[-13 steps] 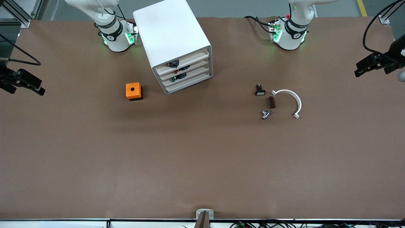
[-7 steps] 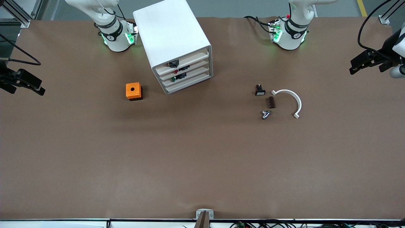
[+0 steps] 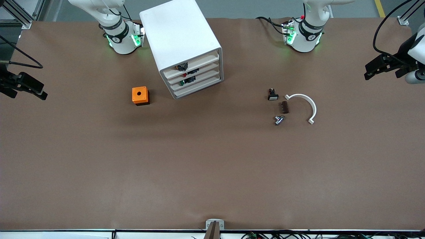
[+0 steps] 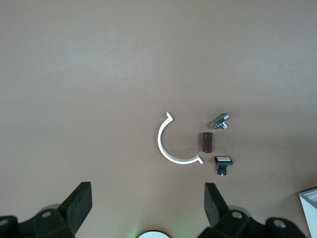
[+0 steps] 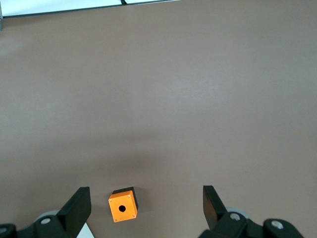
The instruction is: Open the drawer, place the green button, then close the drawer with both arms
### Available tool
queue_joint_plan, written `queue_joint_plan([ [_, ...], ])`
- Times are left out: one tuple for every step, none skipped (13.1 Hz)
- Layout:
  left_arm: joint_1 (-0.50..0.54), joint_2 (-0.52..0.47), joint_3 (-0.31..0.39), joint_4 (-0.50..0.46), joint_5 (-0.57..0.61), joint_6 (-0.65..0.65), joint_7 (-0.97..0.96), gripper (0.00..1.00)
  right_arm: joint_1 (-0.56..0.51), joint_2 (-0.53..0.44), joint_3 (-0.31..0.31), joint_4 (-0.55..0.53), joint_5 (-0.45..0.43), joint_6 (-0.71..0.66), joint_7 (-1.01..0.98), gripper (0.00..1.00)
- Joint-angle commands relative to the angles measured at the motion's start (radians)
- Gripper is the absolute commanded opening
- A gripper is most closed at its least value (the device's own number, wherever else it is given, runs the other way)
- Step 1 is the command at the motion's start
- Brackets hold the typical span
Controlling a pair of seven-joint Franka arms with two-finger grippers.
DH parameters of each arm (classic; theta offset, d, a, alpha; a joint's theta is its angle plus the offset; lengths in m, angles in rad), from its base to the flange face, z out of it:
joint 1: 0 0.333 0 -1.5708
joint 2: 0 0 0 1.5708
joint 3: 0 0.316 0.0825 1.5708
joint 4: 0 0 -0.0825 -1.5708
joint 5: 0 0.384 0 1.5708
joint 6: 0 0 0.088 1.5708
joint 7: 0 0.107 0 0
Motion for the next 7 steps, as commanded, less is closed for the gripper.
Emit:
queue_joint_plan([
  [0.000, -0.002, -0.007, 0.007, -0.012, 0.005, 0.015, 1.00, -0.023, 0.002, 0.021, 0.018, -0.020, -0.016, -0.006, 1.00],
  [0.000, -0.008, -0.009, 0.004, -0.015, 0.009, 0.009, 1.00, -0.023, 0.004, 0.021, 0.018, -0.020, -0.016, -0.004, 1.00],
  [-0.001, -0.008, -0.012, 0.005, -0.018, 0.011, -0.003, 1.00, -0.022, 0.004, 0.021, 0.018, -0.020, -0.016, -0.003, 1.00],
  [0.000, -0.007, -0.022, 0.002, -0.021, 0.011, -0.022, 1.00, -0.022, 0.004, 0.021, 0.018, -0.020, -0.016, -0.003, 1.00],
  [0.000, -0.005, -0.026, -0.008, -0.021, 0.022, -0.033, 1.00, -0.020, 0.004, 0.021, 0.018, -0.020, -0.016, -0.001, 1.00],
  [0.000, -0.005, -0.027, -0.016, -0.021, 0.040, -0.033, 1.00, -0.019, 0.004, 0.021, 0.018, -0.020, -0.016, -0.001, 1.00],
  [-0.003, -0.002, -0.027, -0.018, -0.021, 0.049, -0.034, 1.00, -0.020, 0.004, 0.021, 0.018, -0.020, -0.016, -0.001, 1.00],
])
